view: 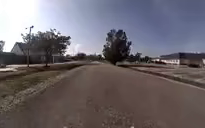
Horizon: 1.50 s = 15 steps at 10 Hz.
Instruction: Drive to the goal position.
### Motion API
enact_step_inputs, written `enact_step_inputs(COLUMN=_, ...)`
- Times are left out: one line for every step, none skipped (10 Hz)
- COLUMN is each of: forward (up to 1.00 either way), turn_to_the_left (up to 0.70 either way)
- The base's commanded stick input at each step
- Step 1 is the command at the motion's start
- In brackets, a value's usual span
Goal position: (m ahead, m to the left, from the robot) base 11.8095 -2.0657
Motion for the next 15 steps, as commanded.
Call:
enact_step_inputs(forward=0.70, turn_to_the_left=0.00)
enact_step_inputs(forward=0.70, turn_to_the_left=0.13)
enact_step_inputs(forward=0.70, turn_to_the_left=0.29)
enact_step_inputs(forward=0.70, turn_to_the_left=0.35)
enact_step_inputs(forward=0.70, turn_to_the_left=0.34)
enact_step_inputs(forward=0.70, turn_to_the_left=0.00)
enact_step_inputs(forward=0.70, turn_to_the_left=0.00)
enact_step_inputs(forward=0.70, turn_to_the_left=0.00)
enact_step_inputs(forward=0.70, turn_to_the_left=0.00)
enact_step_inputs(forward=0.70, turn_to_the_left=0.00)
enact_step_inputs(forward=0.70, turn_to_the_left=0.00)
enact_step_inputs(forward=0.70, turn_to_the_left=0.00)
enact_step_inputs(forward=0.70, turn_to_the_left=0.00)
enact_step_inputs(forward=0.70, turn_to_the_left=0.00)
enact_step_inputs(forward=0.70, turn_to_the_left=0.00)
